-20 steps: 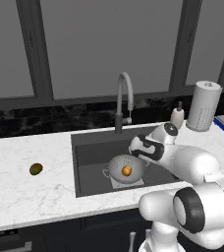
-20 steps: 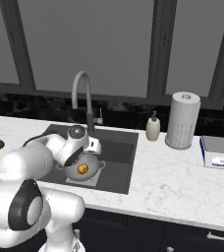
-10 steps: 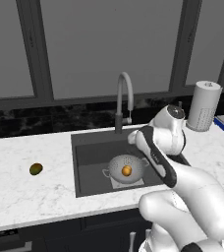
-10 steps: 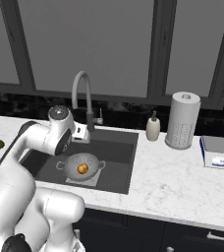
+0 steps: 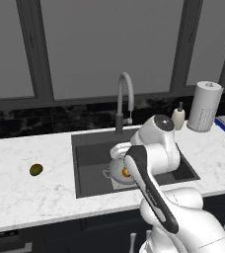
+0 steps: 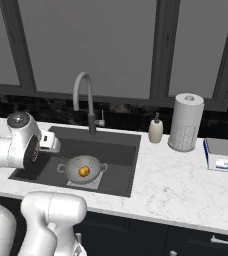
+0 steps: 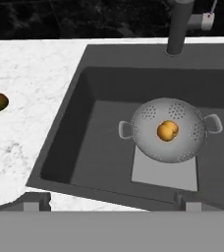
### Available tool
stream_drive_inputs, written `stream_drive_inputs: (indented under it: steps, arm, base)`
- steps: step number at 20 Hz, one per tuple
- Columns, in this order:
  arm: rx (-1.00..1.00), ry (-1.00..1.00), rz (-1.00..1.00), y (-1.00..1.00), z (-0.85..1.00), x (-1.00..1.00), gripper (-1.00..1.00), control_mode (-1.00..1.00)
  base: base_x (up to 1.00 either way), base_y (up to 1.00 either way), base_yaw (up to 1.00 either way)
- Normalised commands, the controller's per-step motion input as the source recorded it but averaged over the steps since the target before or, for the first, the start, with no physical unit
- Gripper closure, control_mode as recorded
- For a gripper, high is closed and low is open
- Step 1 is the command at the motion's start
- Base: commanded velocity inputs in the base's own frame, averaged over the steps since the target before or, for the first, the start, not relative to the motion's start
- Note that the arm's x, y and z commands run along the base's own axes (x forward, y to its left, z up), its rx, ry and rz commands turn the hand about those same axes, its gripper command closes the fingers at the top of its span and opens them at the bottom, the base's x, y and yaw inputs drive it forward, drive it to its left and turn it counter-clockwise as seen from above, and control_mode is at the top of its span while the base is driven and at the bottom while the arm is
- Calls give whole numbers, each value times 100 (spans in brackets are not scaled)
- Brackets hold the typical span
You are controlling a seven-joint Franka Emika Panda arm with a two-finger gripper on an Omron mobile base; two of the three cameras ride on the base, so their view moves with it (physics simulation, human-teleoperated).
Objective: Put the colander in the sink, put the peach, mango in the colander, and turn on the sink faucet and pour water over the colander.
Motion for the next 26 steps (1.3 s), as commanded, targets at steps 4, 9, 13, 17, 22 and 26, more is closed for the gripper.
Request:
stream_drive_inputs:
  steps: [4, 9, 13, 17, 22, 26]
  arm:
    - [0, 15, 1, 97, 26, -21, -100, -100]
    - [0, 22, 0, 81, 5, -1, -100, -100]
    - [-1, 21, 0, 77, 0, 0, -100, -100]
    - [-1, 20, 0, 72, 0, 0, -100, -100]
    - [-2, 20, 0, 73, 0, 4, -100, -100]
    - [-4, 14, 0, 66, -1, 11, -100, -100]
  base:
    - [0, 0, 0]
    - [0, 0, 0]
    - [0, 0, 0]
    - [0, 0, 0]
    - [0, 0, 0]
    - [0, 0, 0]
